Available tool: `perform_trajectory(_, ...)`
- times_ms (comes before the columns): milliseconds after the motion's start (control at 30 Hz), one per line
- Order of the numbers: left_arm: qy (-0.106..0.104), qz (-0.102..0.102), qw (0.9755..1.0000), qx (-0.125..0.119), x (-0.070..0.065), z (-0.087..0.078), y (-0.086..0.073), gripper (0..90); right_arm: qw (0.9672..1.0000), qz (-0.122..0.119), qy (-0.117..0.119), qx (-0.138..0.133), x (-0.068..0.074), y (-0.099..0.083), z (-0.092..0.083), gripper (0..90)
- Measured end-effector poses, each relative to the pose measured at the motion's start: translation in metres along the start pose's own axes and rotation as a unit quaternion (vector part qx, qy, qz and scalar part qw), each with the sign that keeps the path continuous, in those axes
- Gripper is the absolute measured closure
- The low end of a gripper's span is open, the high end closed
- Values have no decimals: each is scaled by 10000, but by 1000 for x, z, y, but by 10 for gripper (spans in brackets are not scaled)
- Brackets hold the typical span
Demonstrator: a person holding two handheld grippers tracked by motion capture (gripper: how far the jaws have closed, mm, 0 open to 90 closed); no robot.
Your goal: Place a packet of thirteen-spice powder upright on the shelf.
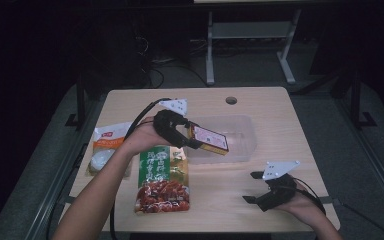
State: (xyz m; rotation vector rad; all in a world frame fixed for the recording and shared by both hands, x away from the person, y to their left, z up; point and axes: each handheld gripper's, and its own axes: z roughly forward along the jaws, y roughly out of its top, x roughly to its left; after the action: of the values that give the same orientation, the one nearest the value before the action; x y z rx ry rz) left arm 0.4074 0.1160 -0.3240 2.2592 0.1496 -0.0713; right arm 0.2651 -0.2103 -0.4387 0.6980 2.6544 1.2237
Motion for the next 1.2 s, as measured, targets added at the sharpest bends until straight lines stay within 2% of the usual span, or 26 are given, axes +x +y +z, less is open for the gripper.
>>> perform_trajectory(33,19,25,10000,67,6,4,6,313,10000,-8,1,-20,0,0,-1,164)
perform_trajectory(200,-15,6,9998,206,17,12,19,313,10000,-17,10,-68,0,1,-1,164)
perform_trajectory(300,-10,75,9995,305,23,19,28,313,10000,-10,28,-79,-1,0,-2,165)
perform_trajectory(433,-40,39,9992,407,32,28,42,313,9999,12,52,-99,-2,-1,-2,165)
perform_trajectory(567,-21,6,9992,410,39,33,49,313,9999,7,68,-107,-3,-1,-2,165)
perform_trajectory(767,-60,-38,9983,570,52,48,60,313,9999,11,89,-144,-4,-2,-2,165)
perform_trajectory(967,-29,-47,9976,694,58,60,68,312,9998,24,113,-150,-6,-3,-2,165)
perform_trajectory(1033,-77,-85,9975,694,60,66,71,312,9998,20,107,-138,-6,-3,-1,165)
perform_trajectory(1200,-53,-99,9957,918,62,80,74,312,9999,17,106,-128,-7,-4,-2,165)
